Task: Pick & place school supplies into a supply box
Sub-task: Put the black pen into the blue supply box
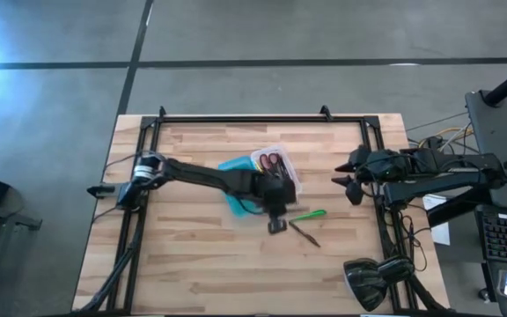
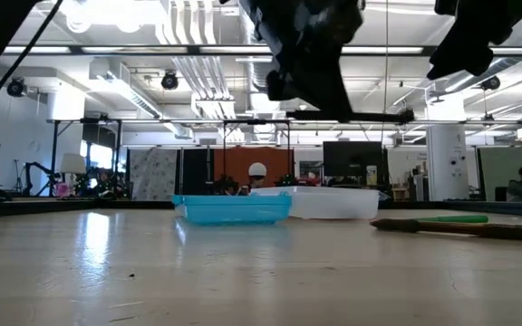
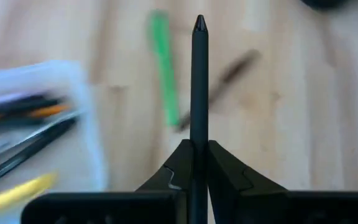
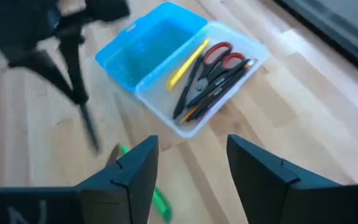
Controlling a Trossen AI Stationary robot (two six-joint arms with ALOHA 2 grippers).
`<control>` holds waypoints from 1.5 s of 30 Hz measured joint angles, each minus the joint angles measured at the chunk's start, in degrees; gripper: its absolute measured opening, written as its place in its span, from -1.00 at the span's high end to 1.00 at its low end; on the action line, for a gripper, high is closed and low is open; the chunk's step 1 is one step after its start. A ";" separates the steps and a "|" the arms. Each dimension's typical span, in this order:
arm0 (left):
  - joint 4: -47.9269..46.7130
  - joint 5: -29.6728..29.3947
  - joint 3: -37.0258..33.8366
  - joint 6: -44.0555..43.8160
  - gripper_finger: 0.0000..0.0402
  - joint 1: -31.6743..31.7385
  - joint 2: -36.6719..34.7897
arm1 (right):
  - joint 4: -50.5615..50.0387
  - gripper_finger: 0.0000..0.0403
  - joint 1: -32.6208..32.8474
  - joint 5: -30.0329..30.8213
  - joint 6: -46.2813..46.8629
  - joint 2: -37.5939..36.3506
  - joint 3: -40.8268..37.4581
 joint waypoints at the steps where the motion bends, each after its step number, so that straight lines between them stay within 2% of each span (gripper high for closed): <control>1: -0.32 -1.45 -0.15 -2.91 0.95 0.68 -0.54 | 0.02 0.11 -0.01 0.75 -0.01 -0.23 -0.12; 6: -0.83 -8.32 -0.36 -20.98 0.95 4.00 -0.93 | 0.05 0.11 -0.02 5.92 1.20 -0.40 -0.36; 10: -0.48 -14.88 -0.60 -38.56 0.95 6.19 -1.12 | -0.04 0.10 -0.02 10.80 7.04 -0.42 -0.43; 17: 1.72 -22.71 -2.10 -52.94 0.95 7.62 -0.83 | -0.12 0.12 -0.02 12.02 8.49 -0.45 -0.45; 22: 5.58 -24.96 -5.60 -59.03 0.95 7.98 -0.81 | -0.14 0.12 -0.04 12.79 8.23 -0.34 -0.58; 27: 14.71 -23.18 -9.98 -63.14 0.95 8.03 -0.81 | -0.10 0.12 -0.04 13.98 8.19 -0.34 -0.86; 32: 14.62 -21.80 -12.68 -64.66 0.95 8.01 -0.72 | -0.15 0.12 -0.04 14.02 7.98 -0.34 -1.26; 42: 15.65 -19.94 -13.65 -64.57 0.95 8.06 0.76 | -0.20 0.12 -0.04 13.95 8.34 -0.31 -4.07; 45: 16.26 -17.79 -13.65 -64.63 0.95 8.09 1.82 | -0.19 0.12 -0.04 13.93 8.47 -0.34 -4.21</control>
